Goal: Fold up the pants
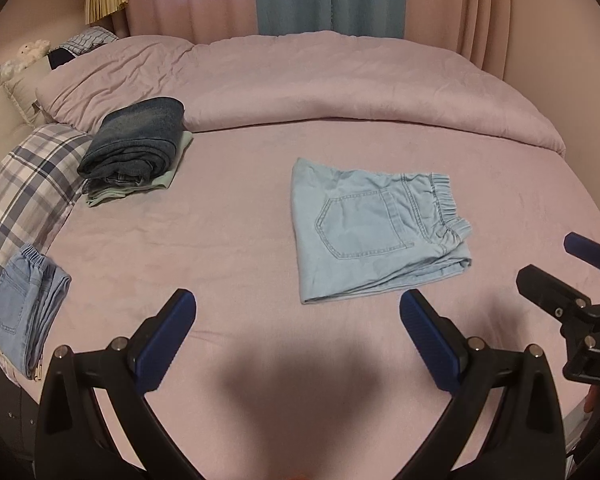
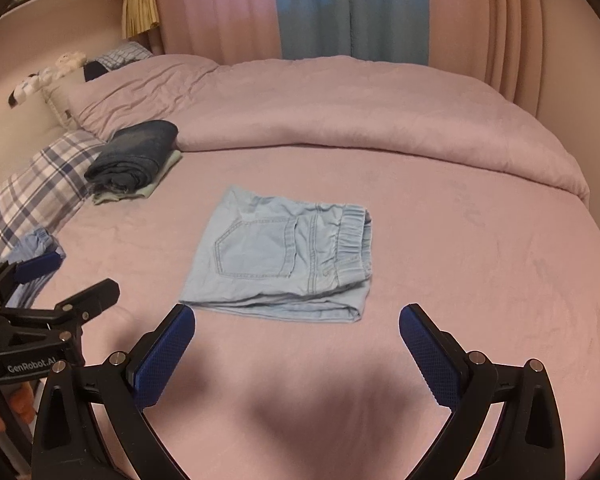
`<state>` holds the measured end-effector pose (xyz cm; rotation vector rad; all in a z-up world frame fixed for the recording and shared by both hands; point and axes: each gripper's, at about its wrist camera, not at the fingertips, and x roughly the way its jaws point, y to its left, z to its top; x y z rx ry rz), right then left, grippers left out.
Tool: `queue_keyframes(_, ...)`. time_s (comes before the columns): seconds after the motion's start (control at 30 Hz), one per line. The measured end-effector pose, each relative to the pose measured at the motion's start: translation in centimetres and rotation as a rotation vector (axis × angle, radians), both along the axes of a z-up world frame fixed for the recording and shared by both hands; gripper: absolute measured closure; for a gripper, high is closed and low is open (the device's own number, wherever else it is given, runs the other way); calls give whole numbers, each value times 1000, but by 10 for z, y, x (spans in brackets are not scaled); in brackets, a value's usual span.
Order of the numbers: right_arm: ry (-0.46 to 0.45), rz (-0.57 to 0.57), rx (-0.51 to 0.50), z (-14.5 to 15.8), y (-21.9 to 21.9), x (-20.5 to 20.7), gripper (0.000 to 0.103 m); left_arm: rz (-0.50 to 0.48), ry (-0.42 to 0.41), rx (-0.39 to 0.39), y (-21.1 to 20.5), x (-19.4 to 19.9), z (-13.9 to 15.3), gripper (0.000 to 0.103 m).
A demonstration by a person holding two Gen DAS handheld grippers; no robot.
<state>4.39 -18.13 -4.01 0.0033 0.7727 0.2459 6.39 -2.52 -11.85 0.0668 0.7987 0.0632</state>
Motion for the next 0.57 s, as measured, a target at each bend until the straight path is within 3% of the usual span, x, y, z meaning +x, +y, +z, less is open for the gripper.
queue_keyframes(0.57, -2, -2, -1, 3, 2, -5, 1, 12, 12, 3, -3, -1, -2, 1)
